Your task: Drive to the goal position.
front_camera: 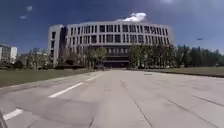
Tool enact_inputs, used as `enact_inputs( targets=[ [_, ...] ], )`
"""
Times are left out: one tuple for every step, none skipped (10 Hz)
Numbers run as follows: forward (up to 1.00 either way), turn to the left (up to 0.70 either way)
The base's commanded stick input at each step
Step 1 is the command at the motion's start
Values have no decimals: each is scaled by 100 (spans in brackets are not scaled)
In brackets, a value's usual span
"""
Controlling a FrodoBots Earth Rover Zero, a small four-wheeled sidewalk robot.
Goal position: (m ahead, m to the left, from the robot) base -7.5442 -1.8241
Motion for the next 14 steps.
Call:
enact_inputs(
  targets=[
    [70, 1],
    [70, 1],
    [70, 1],
    [70, 1],
    [70, 1],
    [70, 1],
    [70, 1],
    [70, 1],
    [70, 1],
    [70, 1],
    [70, 1],
    [70, 1],
    [70, 1],
    [70, 1]
  ],
)
